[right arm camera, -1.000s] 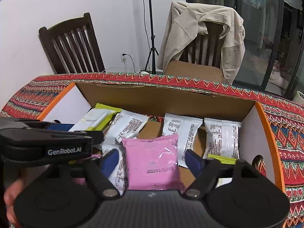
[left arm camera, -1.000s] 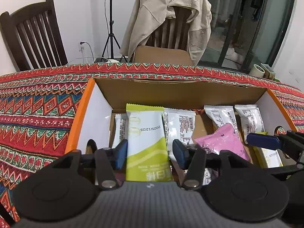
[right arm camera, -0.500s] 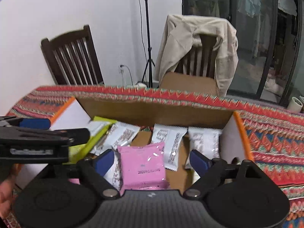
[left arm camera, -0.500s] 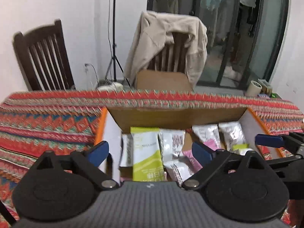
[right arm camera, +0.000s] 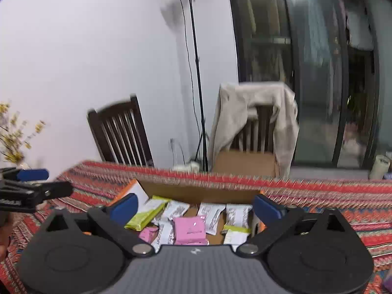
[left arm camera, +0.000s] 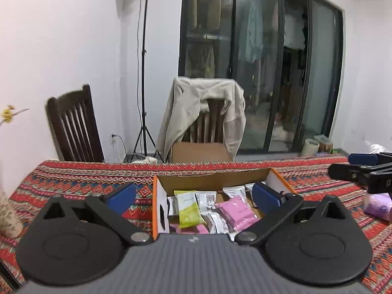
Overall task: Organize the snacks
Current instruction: 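Move both open tools back over the remaining snacks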
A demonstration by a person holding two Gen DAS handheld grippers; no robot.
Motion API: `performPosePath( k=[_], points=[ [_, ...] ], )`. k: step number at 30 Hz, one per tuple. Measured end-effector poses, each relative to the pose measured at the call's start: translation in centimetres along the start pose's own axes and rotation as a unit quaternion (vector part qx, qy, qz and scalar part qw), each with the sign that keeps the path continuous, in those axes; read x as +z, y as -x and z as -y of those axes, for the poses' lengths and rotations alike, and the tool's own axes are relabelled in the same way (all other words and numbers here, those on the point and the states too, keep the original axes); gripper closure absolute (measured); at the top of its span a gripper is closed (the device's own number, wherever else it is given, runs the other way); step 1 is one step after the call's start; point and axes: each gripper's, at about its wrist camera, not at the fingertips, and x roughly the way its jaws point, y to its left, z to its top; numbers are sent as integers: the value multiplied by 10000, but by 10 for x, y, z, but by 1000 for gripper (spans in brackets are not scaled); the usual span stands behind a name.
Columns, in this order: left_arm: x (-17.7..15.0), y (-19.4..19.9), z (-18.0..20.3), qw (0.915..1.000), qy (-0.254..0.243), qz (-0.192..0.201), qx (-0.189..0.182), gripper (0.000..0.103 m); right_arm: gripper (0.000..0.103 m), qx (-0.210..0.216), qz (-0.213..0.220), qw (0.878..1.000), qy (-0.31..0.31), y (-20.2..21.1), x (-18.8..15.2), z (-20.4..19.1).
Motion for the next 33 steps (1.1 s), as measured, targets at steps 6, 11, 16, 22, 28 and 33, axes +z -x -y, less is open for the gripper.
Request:
performPosePath(
  k=[6,11,16,22,28,33],
  points=[
    [-56,83,4,9984,66,553,1,0,0,147,611,9980,121,94,-42,3],
    [-112,115,18,9980,71,588,200,0,0,177,925,9949,357,154,-93,-5],
    [-167,144,30,9977,179,601,275,0,0,91,1188,9916,499,191,-151,-15],
    [-224,151,39,9988,85,62,479,0,0,94,742,9971,103,194,-231,-23],
    [-243,143,46,9986,-114,-260,439,0,0,-262,124,9996,-65,179,-296,-29],
    [-243,131,53,9990,-67,-331,287,0,0,-216,169,9992,-300,182,-297,-20]
  ],
)
